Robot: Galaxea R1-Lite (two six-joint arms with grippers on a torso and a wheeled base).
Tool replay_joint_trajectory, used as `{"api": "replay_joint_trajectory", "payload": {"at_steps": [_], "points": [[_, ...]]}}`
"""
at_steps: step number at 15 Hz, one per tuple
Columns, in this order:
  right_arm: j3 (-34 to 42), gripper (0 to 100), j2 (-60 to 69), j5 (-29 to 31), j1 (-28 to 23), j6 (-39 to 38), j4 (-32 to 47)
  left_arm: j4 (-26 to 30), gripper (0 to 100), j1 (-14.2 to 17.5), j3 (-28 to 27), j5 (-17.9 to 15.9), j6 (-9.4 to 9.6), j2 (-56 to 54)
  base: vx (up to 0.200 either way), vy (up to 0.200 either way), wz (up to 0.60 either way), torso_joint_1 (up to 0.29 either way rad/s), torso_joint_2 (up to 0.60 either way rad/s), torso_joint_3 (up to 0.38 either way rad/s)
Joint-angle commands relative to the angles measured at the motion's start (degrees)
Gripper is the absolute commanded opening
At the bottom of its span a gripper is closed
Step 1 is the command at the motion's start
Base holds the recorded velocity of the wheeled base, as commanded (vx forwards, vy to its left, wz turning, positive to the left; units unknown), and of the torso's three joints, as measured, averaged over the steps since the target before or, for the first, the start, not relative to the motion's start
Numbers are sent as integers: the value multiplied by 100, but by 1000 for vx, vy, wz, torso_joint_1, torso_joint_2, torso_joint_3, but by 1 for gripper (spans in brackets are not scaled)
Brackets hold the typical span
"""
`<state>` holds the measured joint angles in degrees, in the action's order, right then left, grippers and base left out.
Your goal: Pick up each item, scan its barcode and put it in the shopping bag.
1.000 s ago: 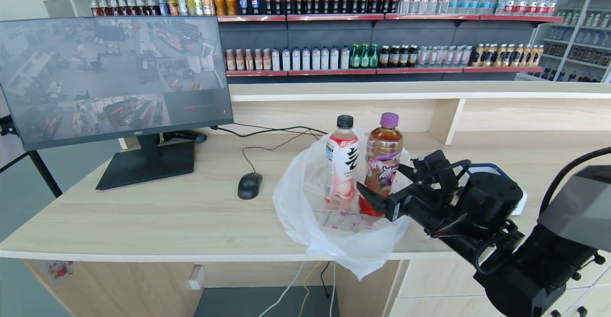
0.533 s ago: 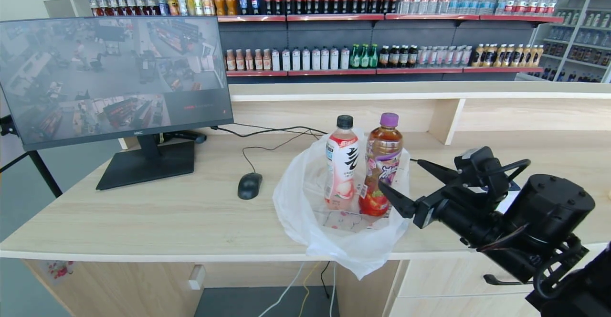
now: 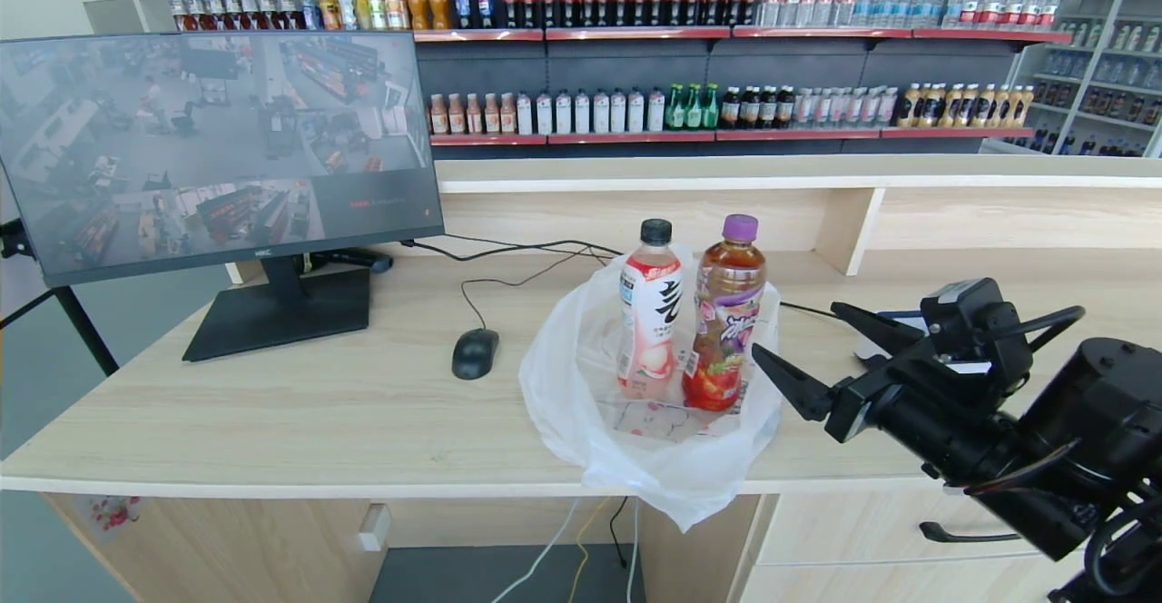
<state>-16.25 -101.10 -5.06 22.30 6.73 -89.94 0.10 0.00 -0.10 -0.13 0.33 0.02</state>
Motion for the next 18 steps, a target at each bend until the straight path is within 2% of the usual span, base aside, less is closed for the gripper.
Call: {"api": "replay_joint_trajectory", "payload": {"at_steps": [1, 18], "points": [[-1, 100, 108, -4, -15, 4, -6, -1, 100, 0, 1, 5, 2, -2, 0, 0, 0, 0, 0, 0], [412, 100, 530, -4, -50, 4, -6, -1, 100, 0, 1, -4, 20, -2, 0, -200, 0, 4, 2, 3]]}}
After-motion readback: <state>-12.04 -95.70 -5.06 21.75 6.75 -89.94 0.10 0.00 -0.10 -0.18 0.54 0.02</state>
